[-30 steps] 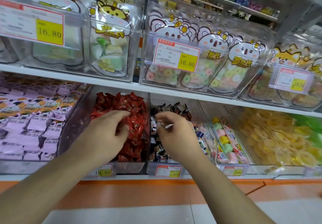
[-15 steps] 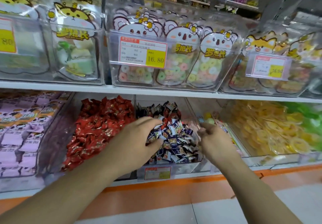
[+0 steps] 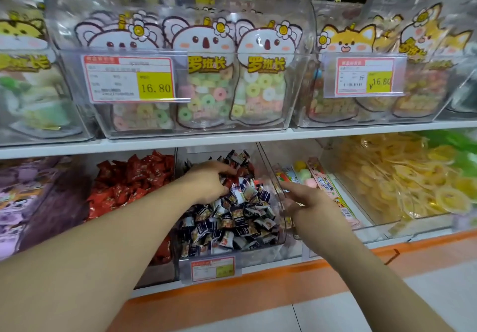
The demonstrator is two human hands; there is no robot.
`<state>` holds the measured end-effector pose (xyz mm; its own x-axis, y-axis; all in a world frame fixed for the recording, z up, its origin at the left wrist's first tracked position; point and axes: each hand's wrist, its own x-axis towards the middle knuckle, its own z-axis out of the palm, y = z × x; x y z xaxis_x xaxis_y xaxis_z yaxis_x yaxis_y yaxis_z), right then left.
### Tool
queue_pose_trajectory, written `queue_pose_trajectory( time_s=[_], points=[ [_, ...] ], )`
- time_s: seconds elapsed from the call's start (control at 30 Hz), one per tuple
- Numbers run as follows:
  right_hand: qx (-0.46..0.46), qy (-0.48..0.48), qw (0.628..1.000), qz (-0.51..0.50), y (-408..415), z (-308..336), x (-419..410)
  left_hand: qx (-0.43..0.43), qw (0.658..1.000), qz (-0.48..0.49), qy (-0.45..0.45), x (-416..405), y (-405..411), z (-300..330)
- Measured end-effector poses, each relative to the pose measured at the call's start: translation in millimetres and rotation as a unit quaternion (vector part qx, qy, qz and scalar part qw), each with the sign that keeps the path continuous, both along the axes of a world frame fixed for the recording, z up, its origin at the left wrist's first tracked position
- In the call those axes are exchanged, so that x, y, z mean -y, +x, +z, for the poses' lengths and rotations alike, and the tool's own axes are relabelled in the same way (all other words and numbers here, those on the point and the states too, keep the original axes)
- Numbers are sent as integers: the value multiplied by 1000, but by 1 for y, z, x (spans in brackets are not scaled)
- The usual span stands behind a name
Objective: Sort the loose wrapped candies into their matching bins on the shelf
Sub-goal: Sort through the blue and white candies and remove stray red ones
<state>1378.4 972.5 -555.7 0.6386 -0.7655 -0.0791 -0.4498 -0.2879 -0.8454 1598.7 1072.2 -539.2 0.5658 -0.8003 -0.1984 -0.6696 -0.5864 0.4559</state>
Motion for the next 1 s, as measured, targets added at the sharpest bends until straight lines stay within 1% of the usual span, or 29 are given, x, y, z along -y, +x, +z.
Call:
queue_pose_trajectory(
  time_s=[0.13, 0.2, 0.33, 0.4, 0.53, 0.67, 0.73, 0.8, 0.87, 0.93, 1.0],
  points=[
    [-3, -19, 1000, 3, 0, 1, 1, 20, 999, -4, 29, 0, -1, 0],
    [-19, -31, 999, 4, -2, 3, 0, 28, 999, 1, 21, 0, -3, 1],
    [-23, -41, 999, 9, -3, 8, -2, 71, 996, 36, -38, -2, -3, 1],
    [-28, -53, 998, 14, -2, 7, -2, 76, 993, 61, -64, -3, -1, 2],
    [-30, -61, 998, 14, -2, 6, -2, 58, 987, 94, -113, -6, -1, 5],
    [-41, -73, 996, 8, -2, 9, -1, 22, 971, 91, -221, -24, -6, 13],
    [-50, -88, 995, 12, -1, 10, -3, 15, 962, 82, -260, -44, -11, 18],
    [-79, -123, 989, 16, 2, 13, -8, 15, 956, 86, -281, -69, -12, 21],
    [-99, -194, 976, 7, 7, 13, -17, 5, 947, 113, -301, -96, -5, 21],
    [-92, -312, 945, -3, 13, 14, -25, -13, 932, 164, -322, -124, 4, 18],
    [-57, -412, 909, 20, 25, 14, -35, 11, 924, 211, -317, -150, 7, 14]
  ],
)
